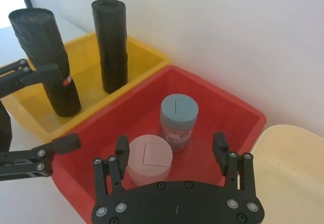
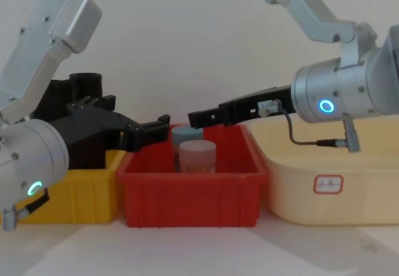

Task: Pick up the garbage bag with the one hand and transfer it to the other hand.

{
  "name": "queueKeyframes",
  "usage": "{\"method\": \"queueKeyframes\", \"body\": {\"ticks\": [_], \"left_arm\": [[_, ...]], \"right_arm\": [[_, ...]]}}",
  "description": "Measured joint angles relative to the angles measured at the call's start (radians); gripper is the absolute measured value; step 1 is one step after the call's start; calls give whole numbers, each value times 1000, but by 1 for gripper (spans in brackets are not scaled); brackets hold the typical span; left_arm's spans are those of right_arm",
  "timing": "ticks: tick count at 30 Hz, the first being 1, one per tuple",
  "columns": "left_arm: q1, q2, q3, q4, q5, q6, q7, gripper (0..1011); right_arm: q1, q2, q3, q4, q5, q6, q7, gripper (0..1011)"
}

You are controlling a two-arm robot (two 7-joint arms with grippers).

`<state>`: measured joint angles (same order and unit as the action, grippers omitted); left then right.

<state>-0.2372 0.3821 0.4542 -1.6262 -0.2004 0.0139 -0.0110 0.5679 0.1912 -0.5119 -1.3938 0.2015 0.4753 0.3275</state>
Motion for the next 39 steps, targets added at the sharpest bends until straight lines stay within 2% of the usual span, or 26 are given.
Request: {"method": "queueKeyframes", "body": {"ticks": [20, 39], "left_arm": [[0, 0, 0, 0, 0, 0, 0, 1001], [0, 0, 0, 0, 0, 0, 0, 1001]], "right_arm": [[55, -30, -28, 141, -25, -13, 50, 1000], [101, -63, -23, 241, -24, -7, 88, 1000]]}}
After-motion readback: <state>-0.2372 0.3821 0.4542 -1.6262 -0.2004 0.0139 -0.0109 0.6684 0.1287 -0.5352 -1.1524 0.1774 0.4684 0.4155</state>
